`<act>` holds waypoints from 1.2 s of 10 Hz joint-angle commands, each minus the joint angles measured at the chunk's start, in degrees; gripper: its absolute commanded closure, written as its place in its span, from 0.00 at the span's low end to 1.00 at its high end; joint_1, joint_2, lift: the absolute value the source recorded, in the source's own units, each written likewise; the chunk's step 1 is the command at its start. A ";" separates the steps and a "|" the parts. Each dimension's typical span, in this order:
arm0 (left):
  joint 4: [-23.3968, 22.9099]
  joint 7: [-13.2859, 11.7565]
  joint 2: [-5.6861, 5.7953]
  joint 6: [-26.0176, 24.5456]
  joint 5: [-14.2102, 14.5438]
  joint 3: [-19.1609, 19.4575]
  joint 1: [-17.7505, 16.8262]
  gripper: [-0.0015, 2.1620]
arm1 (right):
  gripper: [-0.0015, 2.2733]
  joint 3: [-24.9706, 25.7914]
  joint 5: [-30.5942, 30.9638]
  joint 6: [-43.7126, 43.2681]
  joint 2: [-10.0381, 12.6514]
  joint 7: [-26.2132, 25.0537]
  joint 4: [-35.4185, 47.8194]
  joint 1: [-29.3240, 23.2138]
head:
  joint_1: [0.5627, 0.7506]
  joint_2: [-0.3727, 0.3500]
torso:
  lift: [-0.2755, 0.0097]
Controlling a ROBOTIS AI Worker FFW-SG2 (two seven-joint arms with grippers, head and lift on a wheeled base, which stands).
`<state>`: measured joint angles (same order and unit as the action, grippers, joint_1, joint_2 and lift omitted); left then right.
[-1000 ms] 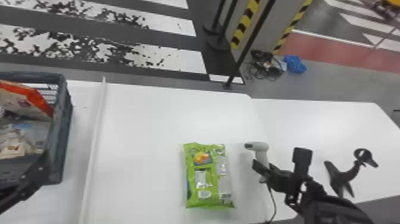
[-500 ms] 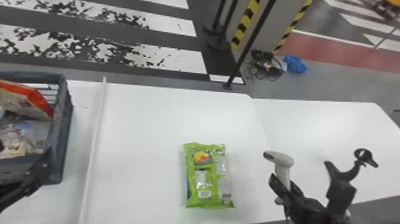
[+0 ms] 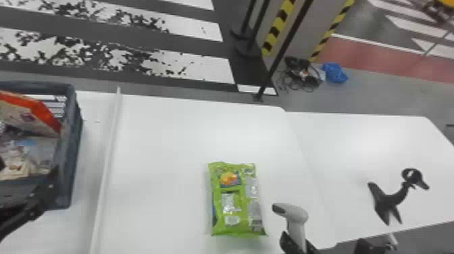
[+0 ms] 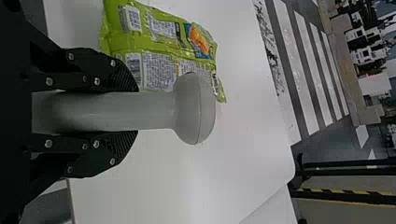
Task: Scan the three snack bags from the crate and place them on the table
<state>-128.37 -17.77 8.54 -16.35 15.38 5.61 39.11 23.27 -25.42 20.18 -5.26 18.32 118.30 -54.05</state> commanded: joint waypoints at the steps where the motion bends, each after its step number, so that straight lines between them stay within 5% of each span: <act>1: 0.05 0.11 -0.10 -0.14 0.00 -0.25 0.09 0.04 | 0.95 -2.44 -0.42 -4.04 0.16 0.31 -0.61 -2.55 | 0.70 0.08 | 0.84; 12: 0.14 -0.16 -0.19 0.39 -0.26 -0.86 0.44 0.04 | 0.96 -10.00 3.27 -12.48 -0.63 0.66 -11.69 1.58 | 0.70 0.19 | 0.84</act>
<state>-128.19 -17.95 8.35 -15.96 15.12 4.74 39.52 13.60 -22.40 7.81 -5.83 18.92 107.07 -52.78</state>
